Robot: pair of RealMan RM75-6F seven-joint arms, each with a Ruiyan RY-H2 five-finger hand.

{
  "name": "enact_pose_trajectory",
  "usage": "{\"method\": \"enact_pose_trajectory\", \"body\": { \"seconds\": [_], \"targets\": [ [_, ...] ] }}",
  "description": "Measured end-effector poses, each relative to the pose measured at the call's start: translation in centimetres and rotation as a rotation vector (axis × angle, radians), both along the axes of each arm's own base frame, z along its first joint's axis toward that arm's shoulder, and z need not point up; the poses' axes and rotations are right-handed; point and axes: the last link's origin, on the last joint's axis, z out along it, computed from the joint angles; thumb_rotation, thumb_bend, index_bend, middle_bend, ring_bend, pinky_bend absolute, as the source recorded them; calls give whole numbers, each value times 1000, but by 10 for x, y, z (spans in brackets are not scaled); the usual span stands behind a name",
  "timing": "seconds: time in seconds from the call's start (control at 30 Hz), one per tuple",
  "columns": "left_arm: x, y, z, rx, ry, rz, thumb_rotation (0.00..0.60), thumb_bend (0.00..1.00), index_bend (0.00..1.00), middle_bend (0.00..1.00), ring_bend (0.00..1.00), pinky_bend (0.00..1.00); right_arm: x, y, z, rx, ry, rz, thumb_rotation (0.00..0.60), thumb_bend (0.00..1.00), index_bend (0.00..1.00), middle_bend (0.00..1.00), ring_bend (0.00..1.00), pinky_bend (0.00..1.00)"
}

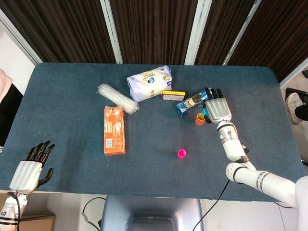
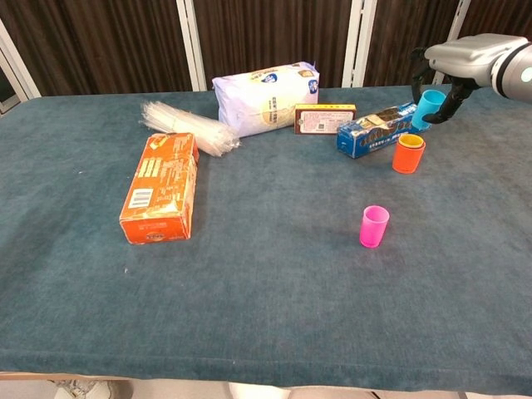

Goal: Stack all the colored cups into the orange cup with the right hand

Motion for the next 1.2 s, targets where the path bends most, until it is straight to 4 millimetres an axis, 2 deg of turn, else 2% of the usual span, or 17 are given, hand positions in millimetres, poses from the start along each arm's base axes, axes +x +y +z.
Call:
{"method": "enact_pose_trajectory", "body": {
  "seconds": [0.33,0.63,0.8,0.93,1.03,1.1,1.2],
  "targets": [
    [-1,0,4,17,-9,10,600,447,0,0,0,127,-5,-5,-17,22,5,-12,600,464,621,57,0,0],
    [0,-1,6,20,-17,2,600,448,0,0,0,127,-6,-2,-25,52,-16,-17,600,464,269,37,0,0],
    [-1,-2,6,21,-17,1,600,448,0,0,0,127,0,10,-23,73,-48,18,600,464,213,32,0,0],
    [0,-2,6,18,-15,0,600,447,0,0,0,128,9,33,-21,121,-91,71,600,464,212,29,0,0],
    [0,-1,4,11,-8,-1,600,448,0,0,0,127,20,64,-23,208,-134,124,600,464,194,7,0,0],
    [1,-1,2,2,-6,-2,600,447,0,0,0,127,28,91,-26,293,-146,172,600,464,189,1,0,0],
    [2,-1,1,-1,-7,-6,600,447,0,0,0,127,31,128,-32,403,-132,229,600,463,185,0,0,0]
  ]
}}
